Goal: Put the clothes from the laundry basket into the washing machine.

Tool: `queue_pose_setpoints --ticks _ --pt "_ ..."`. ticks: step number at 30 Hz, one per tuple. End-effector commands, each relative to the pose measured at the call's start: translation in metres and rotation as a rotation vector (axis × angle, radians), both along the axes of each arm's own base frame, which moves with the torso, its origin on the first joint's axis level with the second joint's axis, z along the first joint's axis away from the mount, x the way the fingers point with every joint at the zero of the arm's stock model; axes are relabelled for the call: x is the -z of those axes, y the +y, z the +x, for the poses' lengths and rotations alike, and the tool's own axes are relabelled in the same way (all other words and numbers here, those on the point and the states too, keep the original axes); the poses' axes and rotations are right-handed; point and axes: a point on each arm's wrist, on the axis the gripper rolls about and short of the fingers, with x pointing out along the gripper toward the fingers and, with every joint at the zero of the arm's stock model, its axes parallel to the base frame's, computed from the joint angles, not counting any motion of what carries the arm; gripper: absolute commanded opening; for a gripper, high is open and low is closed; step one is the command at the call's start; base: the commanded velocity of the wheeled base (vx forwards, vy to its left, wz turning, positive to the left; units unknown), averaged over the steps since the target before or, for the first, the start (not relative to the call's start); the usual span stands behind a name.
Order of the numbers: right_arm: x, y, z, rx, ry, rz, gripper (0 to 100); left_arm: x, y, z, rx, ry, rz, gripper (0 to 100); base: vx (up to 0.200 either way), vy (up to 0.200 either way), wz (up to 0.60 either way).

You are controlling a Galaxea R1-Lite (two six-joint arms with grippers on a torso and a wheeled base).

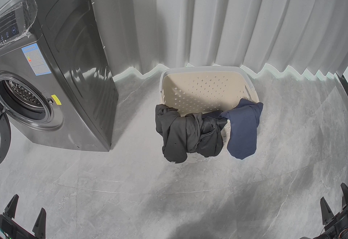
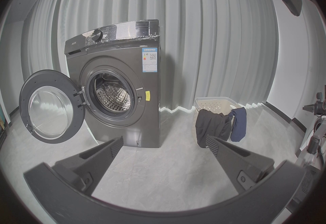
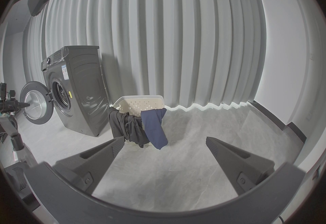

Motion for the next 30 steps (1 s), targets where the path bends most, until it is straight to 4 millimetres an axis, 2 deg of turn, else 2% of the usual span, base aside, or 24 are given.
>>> queue_pose_setpoints --ticks 1,11,20,28,30 --pt "0.0050 0.0000 0.0000 0.000 0.001 -0.001 100 0.0048 0.0000 0.0000 0.001 0.001 0.000 100 0.000 0.000 0.00" --pt "0.0050 0.0000 0.0000 0.000 0.001 -0.001 100 0.0048 0.0000 0.0000 -0.001 0.001 0.000 100 0.000 0.000 0.00" --pt "0.0050 0.0000 0.0000 0.000 0.001 -0.001 100 0.0048 0.0000 0.0000 0.001 0.001 0.000 100 0.200 0.000 0.00" --pt "0.0050 0.0000 0.0000 0.000 0.001 -0.001 100 0.0048 0.0000 0.0000 0.001 0.001 -0.001 100 0.000 0.000 0.00" --pt "0.0048 0.0000 0.0000 0.000 0.000 0.000 100 0.0048 0.0000 0.0000 0.001 0.001 -0.001 100 0.000 -0.200 0.00"
